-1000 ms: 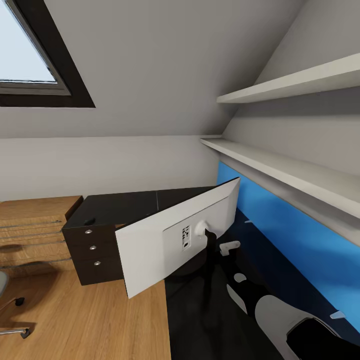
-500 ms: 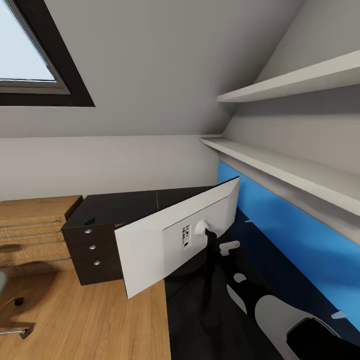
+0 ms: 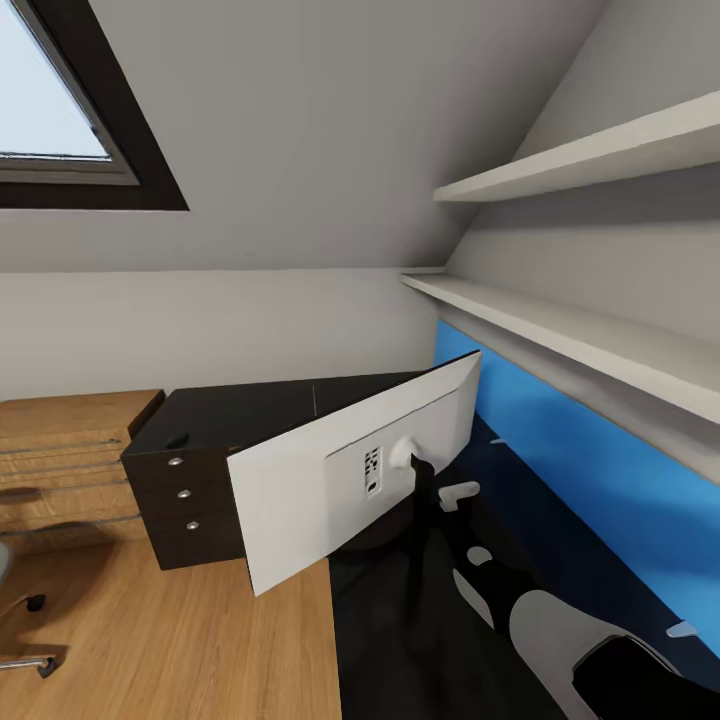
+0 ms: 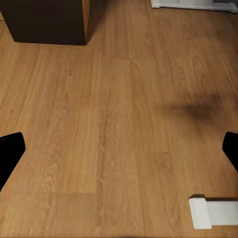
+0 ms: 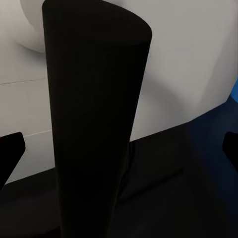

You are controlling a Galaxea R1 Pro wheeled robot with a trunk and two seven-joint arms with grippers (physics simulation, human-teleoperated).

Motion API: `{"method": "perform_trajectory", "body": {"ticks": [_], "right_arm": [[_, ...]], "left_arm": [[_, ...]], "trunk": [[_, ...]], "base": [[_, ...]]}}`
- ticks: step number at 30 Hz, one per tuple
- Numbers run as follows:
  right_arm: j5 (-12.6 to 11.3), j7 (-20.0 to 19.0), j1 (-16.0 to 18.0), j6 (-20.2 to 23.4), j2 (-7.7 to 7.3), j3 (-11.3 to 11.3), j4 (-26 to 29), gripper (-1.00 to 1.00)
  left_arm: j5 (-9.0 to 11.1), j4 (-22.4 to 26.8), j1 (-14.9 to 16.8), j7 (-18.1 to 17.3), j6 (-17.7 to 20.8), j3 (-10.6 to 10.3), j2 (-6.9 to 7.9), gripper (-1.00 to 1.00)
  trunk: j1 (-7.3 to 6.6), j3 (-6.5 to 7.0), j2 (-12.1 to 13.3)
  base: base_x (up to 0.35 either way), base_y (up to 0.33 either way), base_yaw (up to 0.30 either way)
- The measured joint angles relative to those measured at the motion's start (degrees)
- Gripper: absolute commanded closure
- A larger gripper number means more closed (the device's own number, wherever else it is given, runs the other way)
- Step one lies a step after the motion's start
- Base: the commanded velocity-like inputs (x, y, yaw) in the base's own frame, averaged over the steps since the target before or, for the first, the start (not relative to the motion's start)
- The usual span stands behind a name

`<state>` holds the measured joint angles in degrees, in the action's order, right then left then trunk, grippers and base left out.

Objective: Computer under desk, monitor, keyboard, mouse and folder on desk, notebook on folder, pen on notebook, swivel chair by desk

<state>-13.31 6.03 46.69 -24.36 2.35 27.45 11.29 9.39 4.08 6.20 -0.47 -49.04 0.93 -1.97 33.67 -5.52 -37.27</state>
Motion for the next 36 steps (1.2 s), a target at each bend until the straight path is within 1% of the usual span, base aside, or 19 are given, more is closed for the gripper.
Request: {"method": "perform_trajectory", "body": {"ticks": [11, 21, 36], "right_arm": [[0.0, 0.02, 0.0, -0.06, 0.03, -0.01, -0.31, -1.0], [-0.01, 0.06, 0.0, -0.06, 0.03, 0.0, -0.33, -1.0], [0.0, 0.07, 0.0, -0.06, 0.03, 0.0, -0.33, -1.0]], "left_arm": [[0.07, 0.0, 0.0, 0.01, -0.01, -0.02, 0.13, -1.0], [0.16, 0.0, 0.0, 0.2, -0.01, 0.01, 0.13, -1.0], [0.17, 0.0, 0.0, 0.22, 0.07, 0.05, 0.19, -1.0]], "trunk": [[0.0, 0.0, 0.0], [2.19, -1.8, -4.0], [2.2, -1.8, -4.02]], "base": [[0.0, 0.0, 0.0], [0.0, 0.0, 0.0], [0.0, 0.0, 0.0]]}}
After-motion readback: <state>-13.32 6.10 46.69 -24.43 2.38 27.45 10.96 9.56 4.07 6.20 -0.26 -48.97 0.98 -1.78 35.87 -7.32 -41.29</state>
